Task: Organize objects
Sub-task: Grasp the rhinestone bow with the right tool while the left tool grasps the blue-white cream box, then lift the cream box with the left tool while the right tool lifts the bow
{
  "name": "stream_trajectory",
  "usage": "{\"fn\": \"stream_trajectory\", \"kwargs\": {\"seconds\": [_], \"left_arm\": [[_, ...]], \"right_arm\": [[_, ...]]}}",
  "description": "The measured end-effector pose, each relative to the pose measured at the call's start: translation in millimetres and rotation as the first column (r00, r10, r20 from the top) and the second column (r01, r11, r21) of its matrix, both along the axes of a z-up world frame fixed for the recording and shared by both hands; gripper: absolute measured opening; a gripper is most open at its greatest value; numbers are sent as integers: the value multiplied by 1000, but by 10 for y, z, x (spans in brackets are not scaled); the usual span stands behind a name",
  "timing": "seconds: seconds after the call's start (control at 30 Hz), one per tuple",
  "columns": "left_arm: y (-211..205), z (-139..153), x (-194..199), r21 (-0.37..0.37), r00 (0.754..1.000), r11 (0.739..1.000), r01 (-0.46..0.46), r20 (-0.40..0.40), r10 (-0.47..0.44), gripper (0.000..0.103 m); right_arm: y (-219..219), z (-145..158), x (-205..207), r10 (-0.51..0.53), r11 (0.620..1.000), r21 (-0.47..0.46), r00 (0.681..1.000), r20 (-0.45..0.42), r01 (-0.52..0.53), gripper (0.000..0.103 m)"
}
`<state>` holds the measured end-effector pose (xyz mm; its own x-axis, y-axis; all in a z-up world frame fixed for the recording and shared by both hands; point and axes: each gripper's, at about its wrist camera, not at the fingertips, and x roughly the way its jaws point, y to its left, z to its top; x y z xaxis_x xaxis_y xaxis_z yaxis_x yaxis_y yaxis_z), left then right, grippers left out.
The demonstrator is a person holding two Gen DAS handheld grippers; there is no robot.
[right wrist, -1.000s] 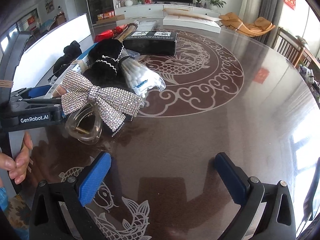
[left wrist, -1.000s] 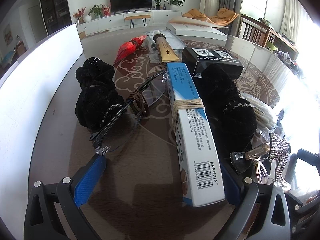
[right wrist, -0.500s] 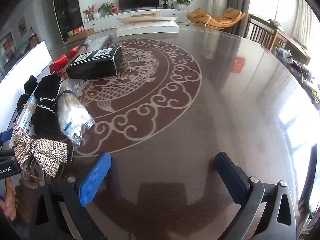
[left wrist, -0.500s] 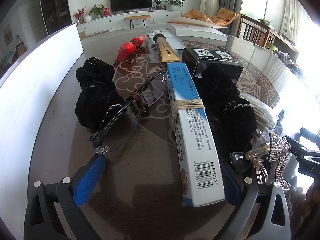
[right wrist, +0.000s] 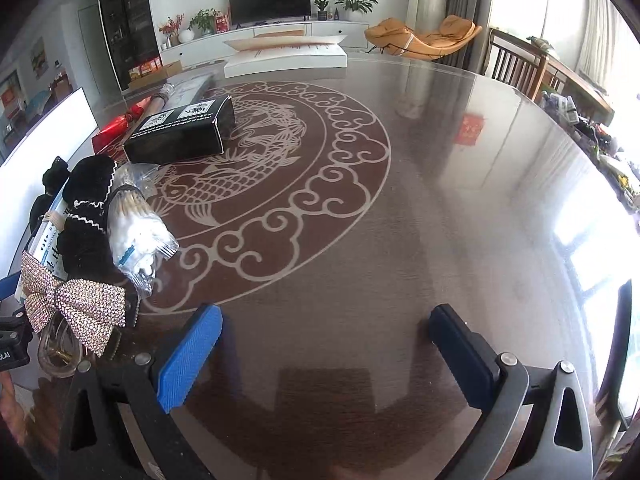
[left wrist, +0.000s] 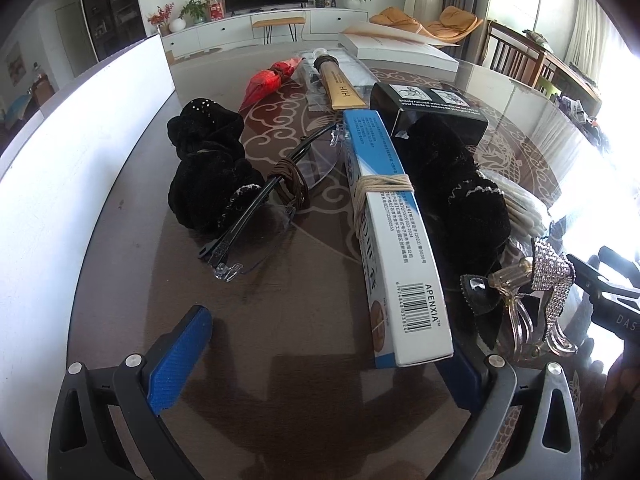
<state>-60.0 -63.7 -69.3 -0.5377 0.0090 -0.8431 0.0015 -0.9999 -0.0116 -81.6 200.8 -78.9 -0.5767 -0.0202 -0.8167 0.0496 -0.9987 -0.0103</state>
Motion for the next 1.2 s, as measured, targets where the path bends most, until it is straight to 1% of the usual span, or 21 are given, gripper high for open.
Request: {"fn": "stream_trajectory", "kwargs": {"seconds": [0.1, 0.13, 0.2, 0.23, 0.27, 0.33, 0.37, 0.4, 0.47, 0.53, 0.63, 0.7, 0.77, 0.83, 0.9, 0.93, 1.0, 1.07, 1.1, 1.13, 1.2], "left_arm": [[-7, 233, 46, 54, 996, 999, 8, -87, -3, 103], [12, 283, 29, 64, 995, 998, 20, -95, -14, 103], [71, 304, -32, 70, 996, 996, 46, -85, -41, 103], [98, 284, -54, 67, 996, 996, 55, -77, -50, 89], [118, 249, -73, 68, 996, 996, 64, -62, -60, 78], [120, 166, -93, 91, 997, 993, 70, -24, -68, 32], [102, 134, -70, 117, 998, 991, 69, -13, -68, 23], [72, 117, -24, 130, 998, 990, 58, -12, -57, 21], [22, 121, 135, 135, 998, 989, 54, -21, -52, 21], [-37, 128, 338, 149, 997, 986, 77, -16, -76, 21], [-187, 122, 661, 202, 993, 973, 113, 0, -115, 21], [-328, 83, 771, 228, 993, 968, 106, 29, -116, 23], [-495, 64, 792, 229, 996, 971, 66, 47, -79, 30], [-665, 77, 762, 219, 999, 976, 5, 50, -16, 46], [-802, 117, 706, 216, 998, 975, -49, 49, 40, 53], [-842, 143, 675, 205, 997, 977, -65, 47, 56, 55], [-854, 181, 615, 148, 996, 986, -81, 40, 76, 55], [-823, 198, 553, 107, 998, 992, -65, 28, 62, 55], [-793, 197, 519, 105, 999, 994, -39, 26, 37, 57], [-757, 190, 474, 108, 1000, 994, -3, 28, 0, 67], [-654, 164, 412, 89, 997, 994, 63, 30, -66, 78]], "right_arm": [[0, -2, 1, 0, 1000, 0, 1000, 0, 0, 103], [-1, -1, 0, 0, 1000, 0, 1000, 0, 0, 103], [-1, -3, 2, 0, 1000, 1, 1000, 0, 0, 103], [-1, -4, 3, 0, 1000, 1, 1000, 0, 0, 103], [-1, -4, 4, 0, 1000, 1, 1000, 0, 0, 103], [-2, -3, 3, 0, 1000, 2, 1000, -1, 0, 103], [1, -9, -7, 0, 1000, 2, 1000, -1, 0, 103], [0, -10, -6, 0, 1000, 2, 1000, -1, 0, 103], [1, -10, -5, 0, 1000, 2, 1000, -1, 0, 103], [1, -10, -5, 0, 1000, 2, 1000, -1, 0, 103], [1, -10, -7, 0, 1000, 2, 1000, -1, 0, 103], [0, -11, -6, 0, 1000, 3, 1000, -2, 0, 103], [0, -11, -9, 0, 1000, 3, 1000, -2, 0, 103], [-2, -13, -5, 0, 1000, 3, 1000, -2, 0, 103], [-1, -13, -7, -1, 1000, 3, 1000, -2, 1, 103], [-2, -14, -6, 0, 1000, 3, 1000, -2, 0, 103], [-1, -14, -6, 0, 1000, 3, 1000, -2, 0, 103], [-2, -15, -6, 0, 1000, 4, 1000, -2, 0, 103], [-2, -15, -7, 0, 1000, 3, 1000, -2, 0, 103], [-3, -15, -8, 0, 1000, 3, 1000, -2, 0, 103], [-3, -16, -7, 0, 1000, 4, 1000, -2, 0, 103]]}}
